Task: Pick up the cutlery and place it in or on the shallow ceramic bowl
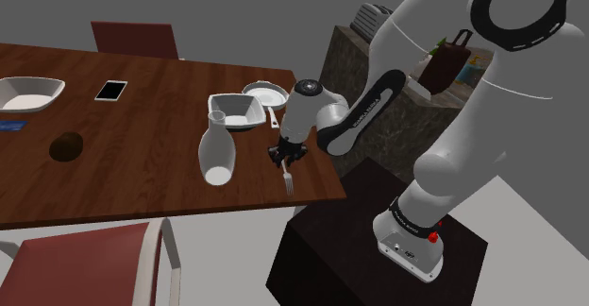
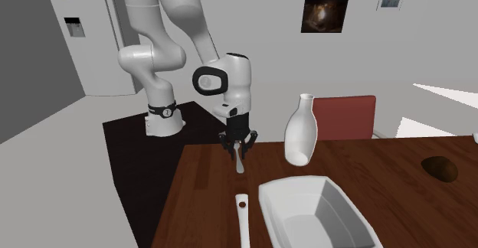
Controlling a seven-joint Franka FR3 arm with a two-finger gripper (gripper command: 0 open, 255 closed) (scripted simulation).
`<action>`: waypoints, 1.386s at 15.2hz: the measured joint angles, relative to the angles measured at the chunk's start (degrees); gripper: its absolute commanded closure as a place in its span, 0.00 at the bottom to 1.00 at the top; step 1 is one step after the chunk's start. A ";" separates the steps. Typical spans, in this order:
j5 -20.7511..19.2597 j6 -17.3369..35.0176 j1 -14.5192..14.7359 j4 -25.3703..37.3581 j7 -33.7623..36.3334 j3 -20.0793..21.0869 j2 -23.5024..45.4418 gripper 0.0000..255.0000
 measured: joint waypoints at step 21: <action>38.95 -16.00 4.79 -0.51 -29.76 2.00 -22.84 1.00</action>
